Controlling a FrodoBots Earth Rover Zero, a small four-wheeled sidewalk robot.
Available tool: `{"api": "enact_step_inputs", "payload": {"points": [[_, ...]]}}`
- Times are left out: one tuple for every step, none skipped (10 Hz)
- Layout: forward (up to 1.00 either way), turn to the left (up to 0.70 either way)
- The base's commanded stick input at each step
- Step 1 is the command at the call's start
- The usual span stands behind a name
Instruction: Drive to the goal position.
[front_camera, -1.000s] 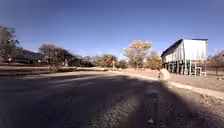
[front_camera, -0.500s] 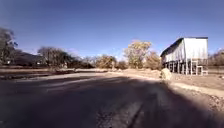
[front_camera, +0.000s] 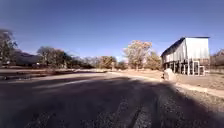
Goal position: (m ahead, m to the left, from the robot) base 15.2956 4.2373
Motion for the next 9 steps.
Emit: {"api": "enact_step_inputs", "payload": {"points": [[0.7,0.0],[0.7,0.0],[0.7,0.0],[0.7,0.0],[0.7,0.0],[0.7,0.0],[0.7,0.0],[0.7,0.0],[0.7,0.0]]}}
